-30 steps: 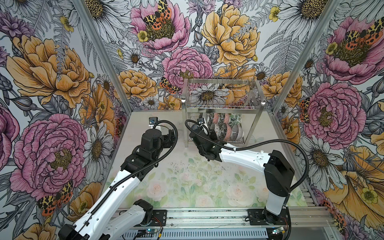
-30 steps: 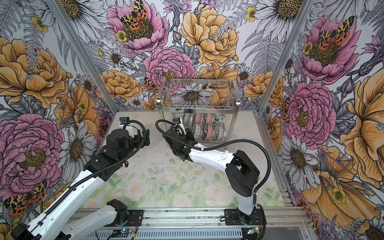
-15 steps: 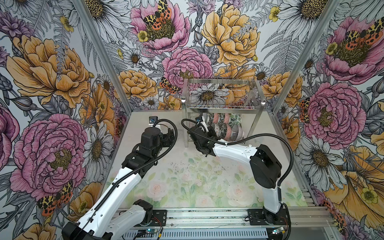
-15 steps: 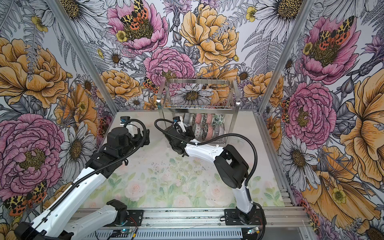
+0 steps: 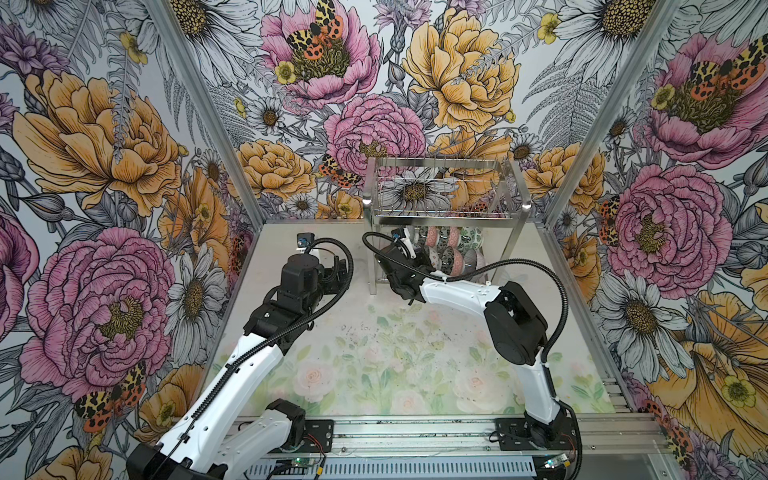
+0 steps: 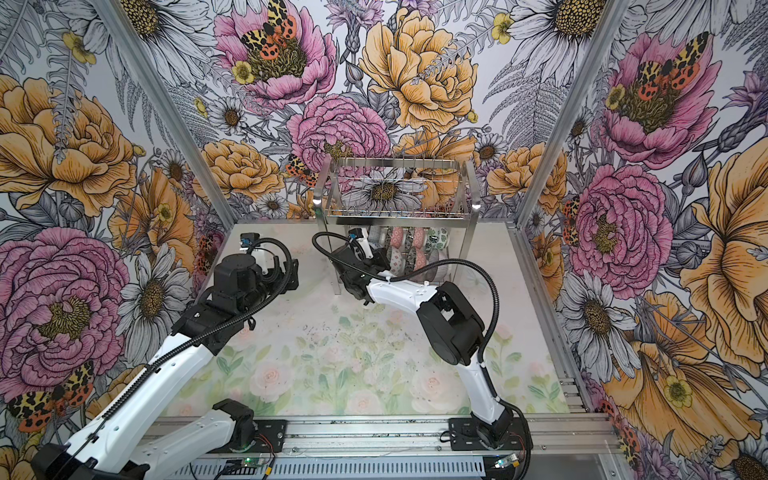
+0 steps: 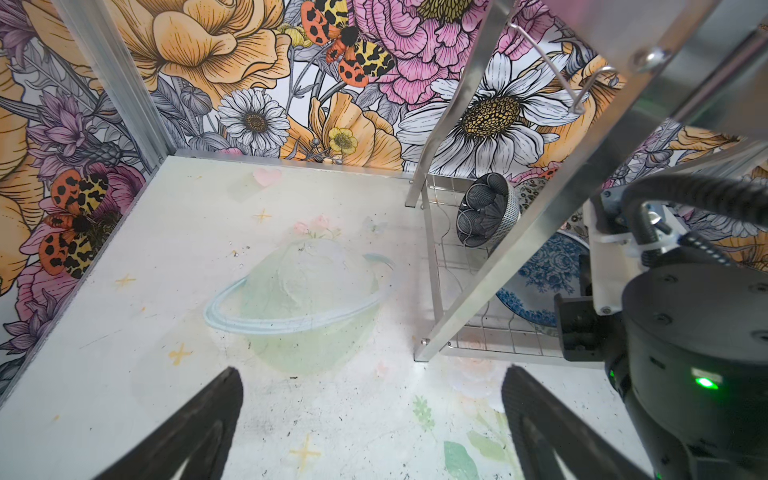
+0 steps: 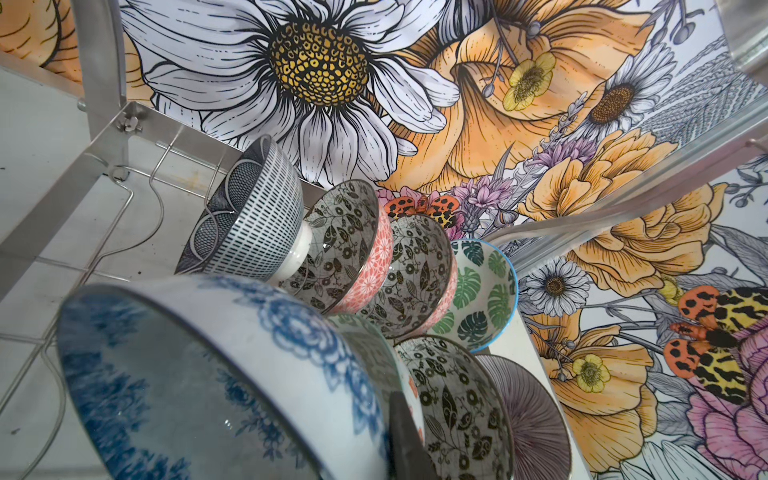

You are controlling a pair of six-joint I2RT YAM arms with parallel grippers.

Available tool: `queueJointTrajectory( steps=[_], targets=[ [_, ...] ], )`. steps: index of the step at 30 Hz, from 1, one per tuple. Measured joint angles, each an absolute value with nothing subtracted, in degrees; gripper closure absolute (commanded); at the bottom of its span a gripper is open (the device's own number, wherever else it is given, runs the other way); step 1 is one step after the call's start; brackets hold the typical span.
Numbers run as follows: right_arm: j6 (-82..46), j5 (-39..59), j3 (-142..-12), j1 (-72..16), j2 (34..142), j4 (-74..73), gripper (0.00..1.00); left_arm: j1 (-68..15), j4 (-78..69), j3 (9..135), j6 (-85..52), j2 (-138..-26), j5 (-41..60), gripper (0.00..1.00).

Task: Load the bowls into the dish rack
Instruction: 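Lower the blue-white bowl into a rack slot with the right gripper while the left withdraws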

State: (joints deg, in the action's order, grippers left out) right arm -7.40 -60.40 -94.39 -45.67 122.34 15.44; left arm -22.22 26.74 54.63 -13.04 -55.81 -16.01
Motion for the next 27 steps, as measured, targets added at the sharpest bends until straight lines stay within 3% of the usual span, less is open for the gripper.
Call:
queueJointTrajectory(
  steps=[27],
  targets=[
    [-3.3,-62.3,-101.0,-43.1,130.1,15.4,1.00,-21.2,26.5,54.6,-13.0,-56.8,-15.1,0.01]
  ],
)
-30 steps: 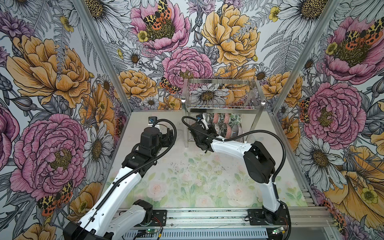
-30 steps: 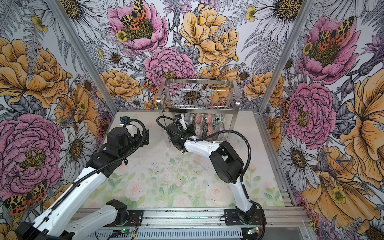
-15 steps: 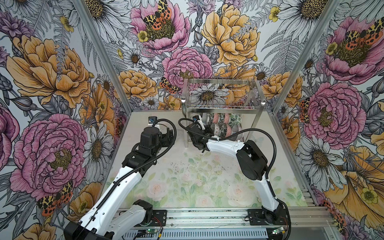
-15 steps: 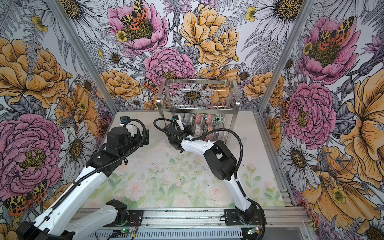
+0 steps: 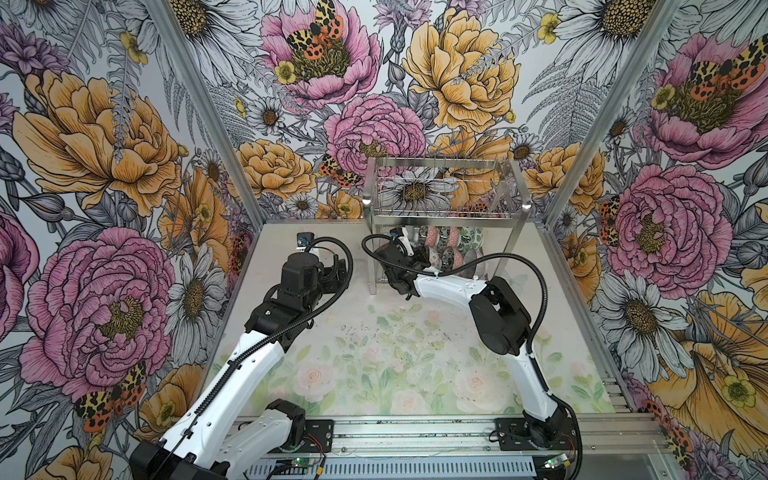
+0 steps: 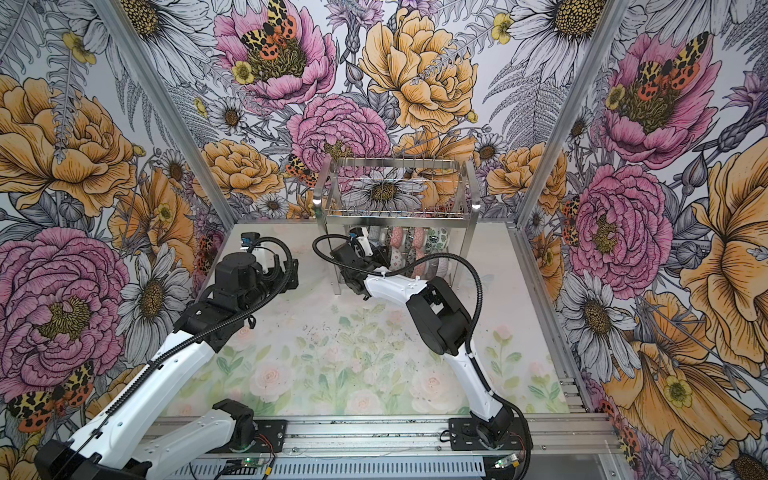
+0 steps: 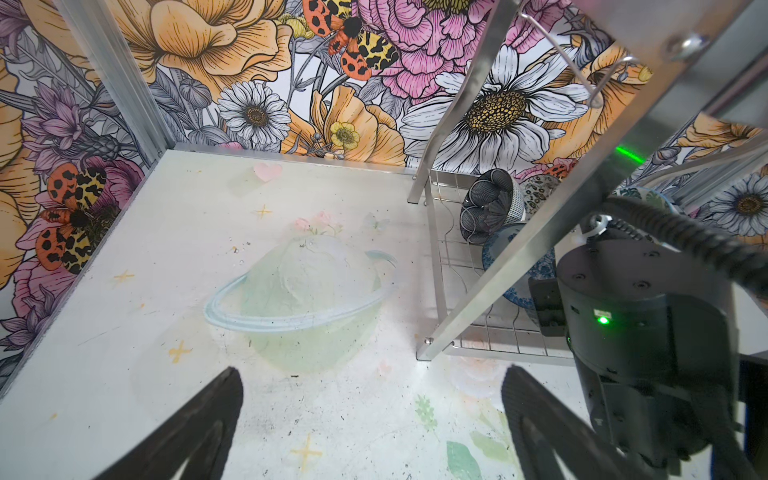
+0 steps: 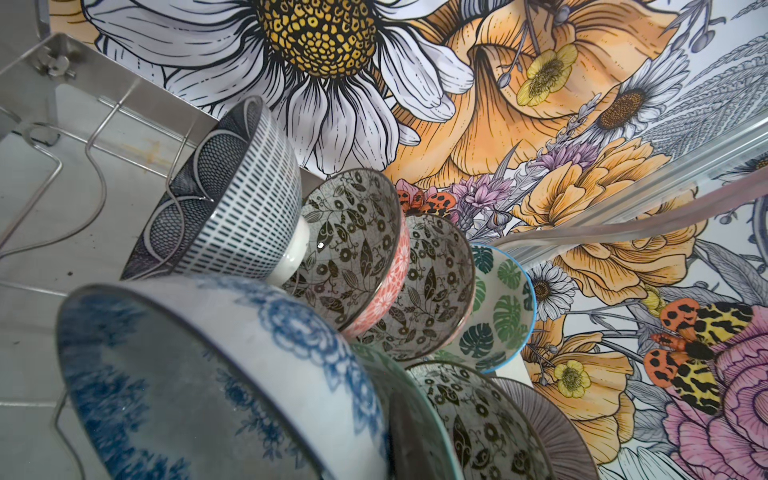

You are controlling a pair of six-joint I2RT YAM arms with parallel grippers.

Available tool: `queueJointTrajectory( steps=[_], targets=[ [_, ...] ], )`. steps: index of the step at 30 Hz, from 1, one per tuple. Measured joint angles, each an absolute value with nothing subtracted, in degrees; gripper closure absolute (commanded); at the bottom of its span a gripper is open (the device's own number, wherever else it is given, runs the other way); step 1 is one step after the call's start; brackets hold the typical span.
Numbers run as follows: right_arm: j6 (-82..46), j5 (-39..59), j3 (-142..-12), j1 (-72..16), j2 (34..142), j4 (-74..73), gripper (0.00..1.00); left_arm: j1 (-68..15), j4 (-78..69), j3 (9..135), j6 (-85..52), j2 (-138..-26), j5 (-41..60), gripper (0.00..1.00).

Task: Load the bowls into the dish rack
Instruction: 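Lower the blue-white bowl into a rack slot with the right gripper while the left withdraws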

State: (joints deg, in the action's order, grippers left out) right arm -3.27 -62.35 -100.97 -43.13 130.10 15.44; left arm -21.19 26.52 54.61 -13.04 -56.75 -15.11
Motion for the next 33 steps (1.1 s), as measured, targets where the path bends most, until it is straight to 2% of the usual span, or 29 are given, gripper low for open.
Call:
queueJointTrajectory(
  steps=[16,25,33],
  targets=[
    [-2.9,-62.2,-101.4,-43.2,130.5,15.8,1.00,-21.1,26.3,54.6,-13.0,-56.8,-14.9,0.01],
    [-2.5,-62.2,-102.2,-43.5,131.1,15.8,0.92,-21.1,26.3,54.6,-13.0,-56.8,-14.5,0.01],
    [-1.7,-62.1,-102.5,-43.9,131.3,15.8,0.82,-20.9,25.9,53.9,-13.0,-56.8,-14.3,0.01]
  ],
)
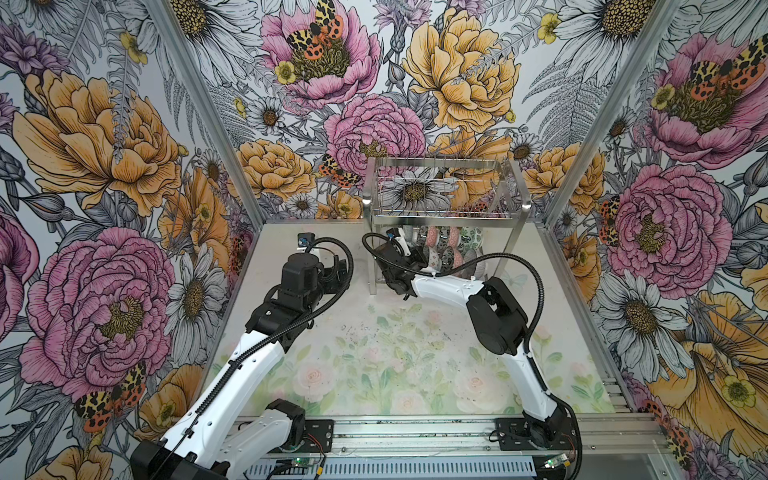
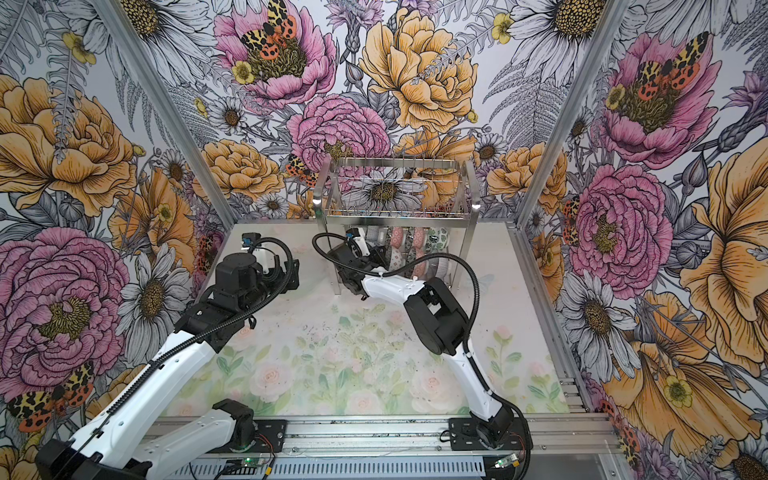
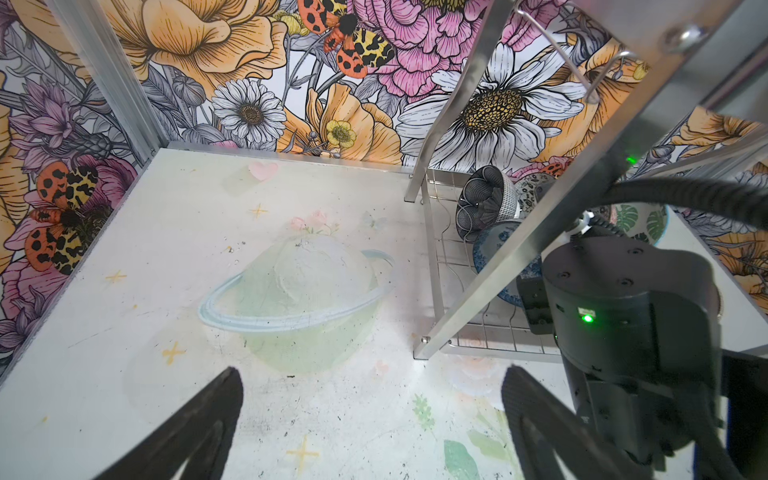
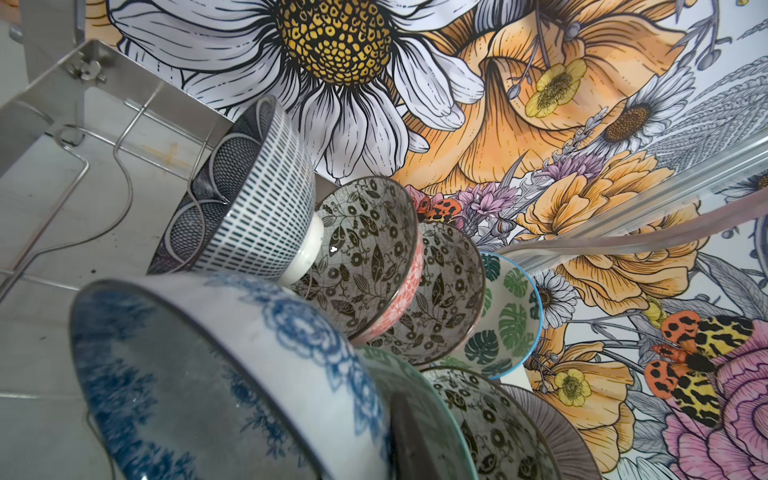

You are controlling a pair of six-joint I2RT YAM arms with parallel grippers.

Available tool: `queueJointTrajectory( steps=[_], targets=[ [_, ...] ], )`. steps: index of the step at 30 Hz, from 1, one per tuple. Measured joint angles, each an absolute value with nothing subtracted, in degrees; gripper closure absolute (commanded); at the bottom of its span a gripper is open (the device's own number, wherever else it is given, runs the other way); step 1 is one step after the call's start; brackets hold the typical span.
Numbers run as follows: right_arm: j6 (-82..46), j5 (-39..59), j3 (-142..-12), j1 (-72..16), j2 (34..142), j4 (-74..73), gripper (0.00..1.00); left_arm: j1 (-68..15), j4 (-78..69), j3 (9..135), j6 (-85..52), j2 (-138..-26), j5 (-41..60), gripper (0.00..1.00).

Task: Load the bowls into the dish rack
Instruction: 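Lower the blue-white bowl into a rack slot with the right gripper while the left withdraws, then open the right gripper and release the bowl in the rack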

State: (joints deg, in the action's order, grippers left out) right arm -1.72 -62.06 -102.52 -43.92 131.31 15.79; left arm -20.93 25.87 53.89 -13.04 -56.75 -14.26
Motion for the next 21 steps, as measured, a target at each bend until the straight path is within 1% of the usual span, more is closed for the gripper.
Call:
queueJointTrajectory(
  steps=[12,18,21],
  targets=[
    [-1.0,-60.4,-102.6,-44.7,131.4,15.8,0.70,-20.7,25.4,53.6,-13.1,-56.7,-14.0,0.01],
    [-0.9,-59.7,-102.6,-45.4,131.4,15.9,0.60,-20.7,25.1,53.1,-13.1,-56.5,-13.8,0.01],
    [-1.0,-59.1,-102.6,-46.3,131.4,15.8,0.51,-20.7,25.1,52.9,-13.1,-56.3,-13.8,0.01]
  ],
)
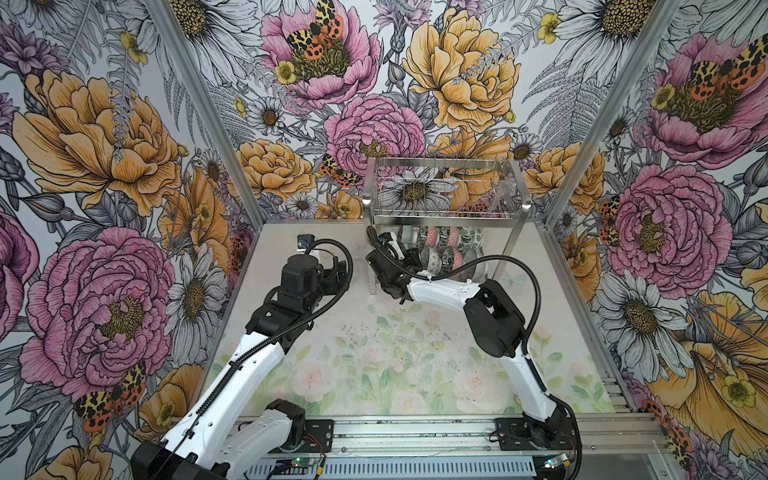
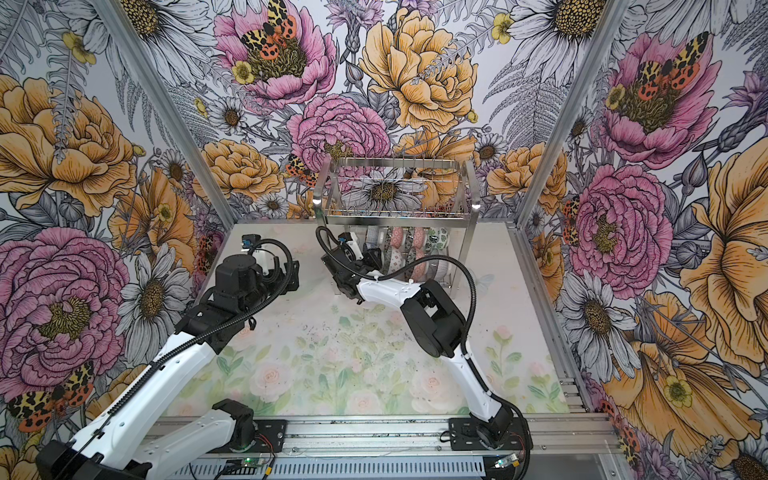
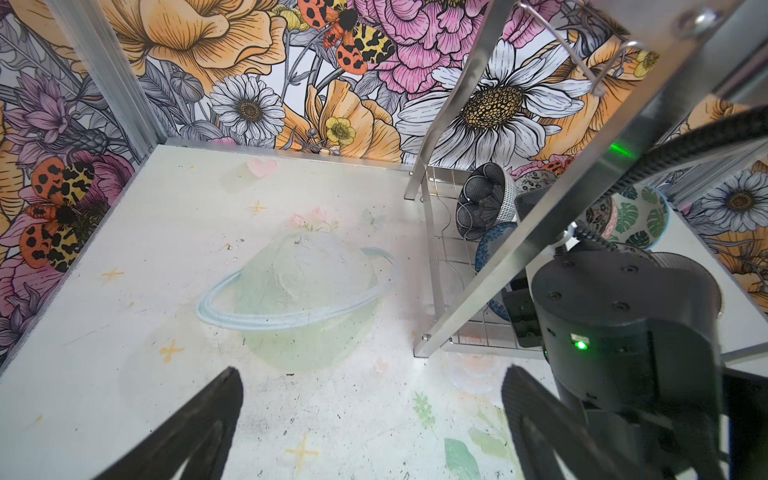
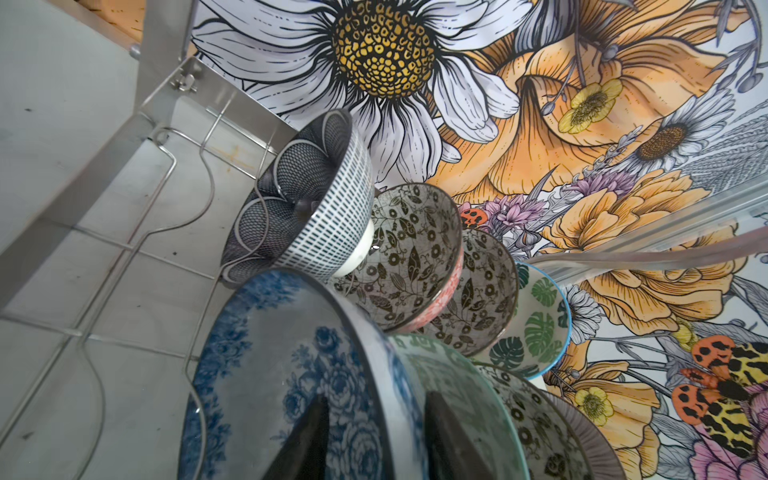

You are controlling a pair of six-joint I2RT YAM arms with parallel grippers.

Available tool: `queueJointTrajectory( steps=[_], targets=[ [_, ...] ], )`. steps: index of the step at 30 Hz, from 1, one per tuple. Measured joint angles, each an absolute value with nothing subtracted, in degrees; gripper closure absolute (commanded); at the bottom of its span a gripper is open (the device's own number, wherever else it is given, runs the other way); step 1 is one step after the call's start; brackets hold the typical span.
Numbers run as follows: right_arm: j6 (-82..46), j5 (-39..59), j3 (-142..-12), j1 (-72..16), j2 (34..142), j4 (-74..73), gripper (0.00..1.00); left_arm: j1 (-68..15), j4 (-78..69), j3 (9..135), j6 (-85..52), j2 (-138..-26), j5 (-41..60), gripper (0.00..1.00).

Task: Load the bowls into the dish rack
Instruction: 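Open the right gripper and release the bowl in the rack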

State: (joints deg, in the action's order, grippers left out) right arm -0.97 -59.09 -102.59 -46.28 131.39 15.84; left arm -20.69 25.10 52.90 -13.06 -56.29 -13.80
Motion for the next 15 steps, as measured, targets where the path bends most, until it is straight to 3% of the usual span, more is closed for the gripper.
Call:
queueJointTrajectory(
  steps=[9,15],
  targets=[
    [-0.9,-58.2,-102.5,-46.6,131.3,16.0,0.27,-20.7,25.1,52.9,-13.1,-55.8,-13.8,0.01],
    [-0.8,-55.3,-100.5,-46.6,128.8,16.1,0.01,-20.7,25.1,52.8,-13.1,-55.8,-13.8,0.01]
  ],
)
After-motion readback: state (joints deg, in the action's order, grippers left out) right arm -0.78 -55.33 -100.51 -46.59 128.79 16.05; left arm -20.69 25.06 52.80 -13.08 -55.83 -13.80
